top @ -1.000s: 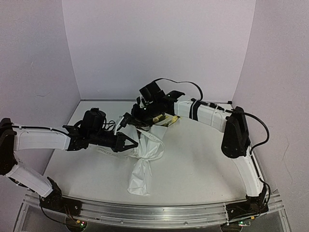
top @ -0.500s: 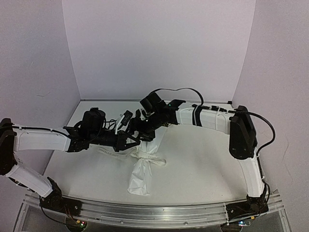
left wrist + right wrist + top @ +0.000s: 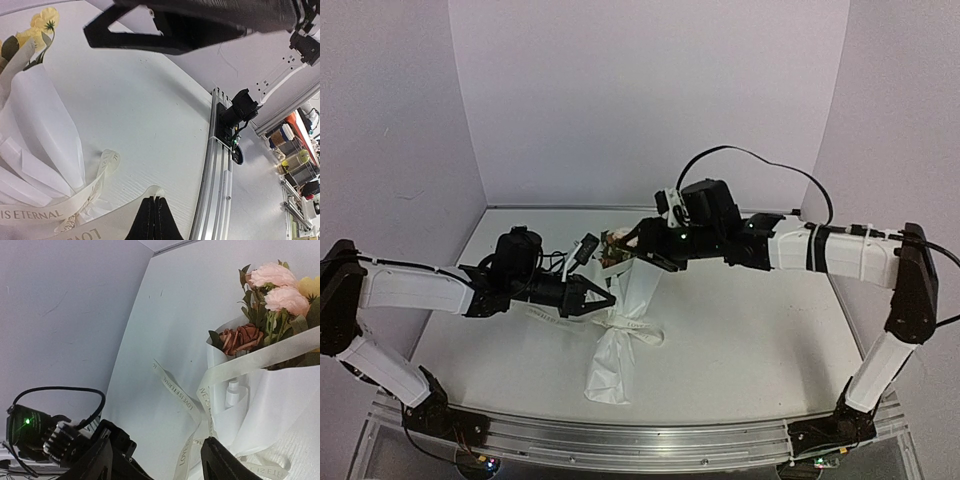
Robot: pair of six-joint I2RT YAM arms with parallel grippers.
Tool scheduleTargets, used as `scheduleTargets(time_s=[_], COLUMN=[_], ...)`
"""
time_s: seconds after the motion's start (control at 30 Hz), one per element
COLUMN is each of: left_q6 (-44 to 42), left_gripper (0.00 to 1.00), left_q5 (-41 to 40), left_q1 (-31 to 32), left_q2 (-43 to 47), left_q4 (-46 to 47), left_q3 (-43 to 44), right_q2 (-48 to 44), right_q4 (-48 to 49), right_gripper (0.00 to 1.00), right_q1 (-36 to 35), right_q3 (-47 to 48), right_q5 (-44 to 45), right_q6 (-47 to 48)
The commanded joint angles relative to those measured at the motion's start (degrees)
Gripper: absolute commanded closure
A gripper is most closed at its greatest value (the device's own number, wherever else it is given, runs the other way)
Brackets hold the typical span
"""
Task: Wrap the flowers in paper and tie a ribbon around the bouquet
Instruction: Cross the half-tied ribbon over the folded bouquet.
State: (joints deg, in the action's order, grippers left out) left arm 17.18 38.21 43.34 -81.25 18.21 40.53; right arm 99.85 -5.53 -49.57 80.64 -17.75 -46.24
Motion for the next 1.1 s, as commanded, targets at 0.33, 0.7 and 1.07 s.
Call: scheduleTargets(time_s=[0.33, 0.7, 1.07], left_q6=[3.0, 2.9, 2.3], left_gripper=[1.00, 1.00, 1.00], left_q5=[16.9, 22.9, 24.9], left_q1=[-5.0, -7.3, -8.0], left_q2=[-10.8, -15.5, -17.6], left_q4=[-6.8, -11.1, -13.1], left_q3=[12.8, 17.4, 19.9], right_q2=[-2.0, -1.5, -3.4], right_q4=[13.9, 14.7, 14.3], right_gripper=[0.56, 0.56, 0.52], right_q1=[-7.6, -8.8, -8.7], right_q3=[-15.1, -15.7, -16.2], right_q5=[6.3, 12.2, 5.4], right_q6=[12.6, 13.2, 14.3])
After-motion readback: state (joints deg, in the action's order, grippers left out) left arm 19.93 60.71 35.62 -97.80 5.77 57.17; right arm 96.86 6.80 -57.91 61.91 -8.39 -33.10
